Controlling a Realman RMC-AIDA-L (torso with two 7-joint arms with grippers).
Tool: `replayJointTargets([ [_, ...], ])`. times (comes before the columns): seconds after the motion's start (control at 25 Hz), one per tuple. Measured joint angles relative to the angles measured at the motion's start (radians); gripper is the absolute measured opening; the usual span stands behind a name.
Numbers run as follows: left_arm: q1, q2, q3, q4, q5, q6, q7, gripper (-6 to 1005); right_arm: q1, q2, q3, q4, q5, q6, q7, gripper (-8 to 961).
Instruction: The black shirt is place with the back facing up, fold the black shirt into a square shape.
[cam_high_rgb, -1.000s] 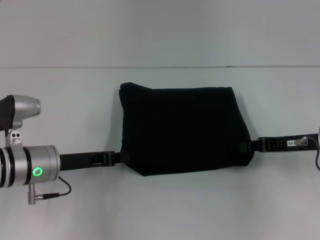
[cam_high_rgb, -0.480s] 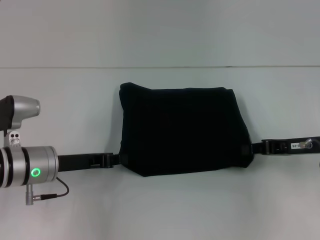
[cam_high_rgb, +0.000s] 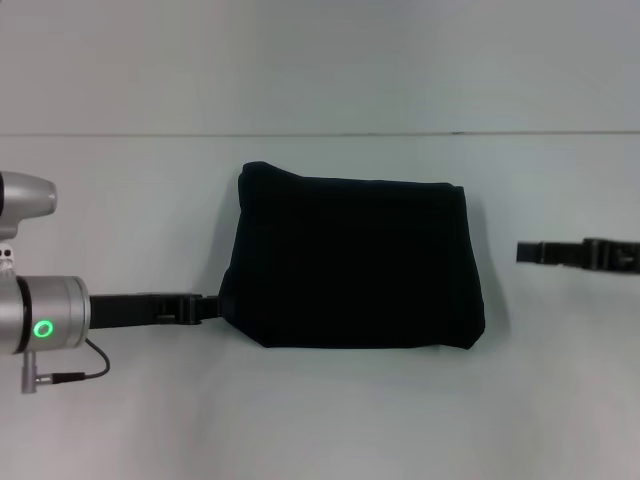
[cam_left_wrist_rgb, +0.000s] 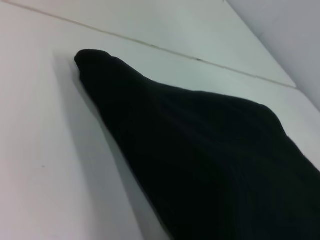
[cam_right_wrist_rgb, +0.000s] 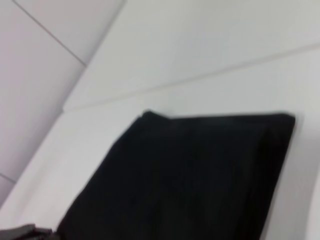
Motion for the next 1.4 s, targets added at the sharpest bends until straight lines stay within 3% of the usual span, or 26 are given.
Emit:
replayJointTargets([
  [0.12,-0.004,0.003,0.000,0.009,0.021,0.022,-0.003,148,0.005,-0.004,0.039,-0.006,0.001,-0.017,-0.021,296],
  [0.2,-0.006,0.003,0.000,0.012,0.026,0.029,-0.005,152,0.012,-0.007,0.045,-0.007,0.001,-0.018,-0.035,462],
  [0.24,-0.005,0.003,0.000,0.019,0.030,0.035,-0.009,181,0.016,-0.008,0.047,-0.008,0.001,-0.017,-0.045,545],
  [0.44,0.023,0.008,-0.013,0.141,0.044,0.073,-0.044,327,0.038,-0.006,0.057,-0.010,0.022,-0.007,-0.153,703],
  [0.64,0.015,0.009,-0.067,0.203,-0.097,0.136,0.036,510,0.042,0.009,0.058,-0.006,0.126,0.003,-0.335,704],
  [0.8,-0.023,0.002,-0.059,0.133,-0.227,0.157,0.241,669,0.049,0.032,0.050,-0.006,0.171,0.009,-0.481,700],
  [0.96,-0.069,-0.002,-0.035,0.054,-0.235,0.140,0.421,819,0.069,0.044,0.002,-0.007,0.160,0.052,-0.542,696],
  [1.2,-0.081,-0.004,0.071,0.045,-0.228,0.083,0.516,887,0.094,0.041,-0.177,-0.008,0.153,0.112,-0.538,688],
  [1.4,-0.080,-0.003,0.098,0.069,-0.179,0.088,0.512,888,0.115,0.043,-0.231,-0.016,0.120,0.125,-0.515,684],
])
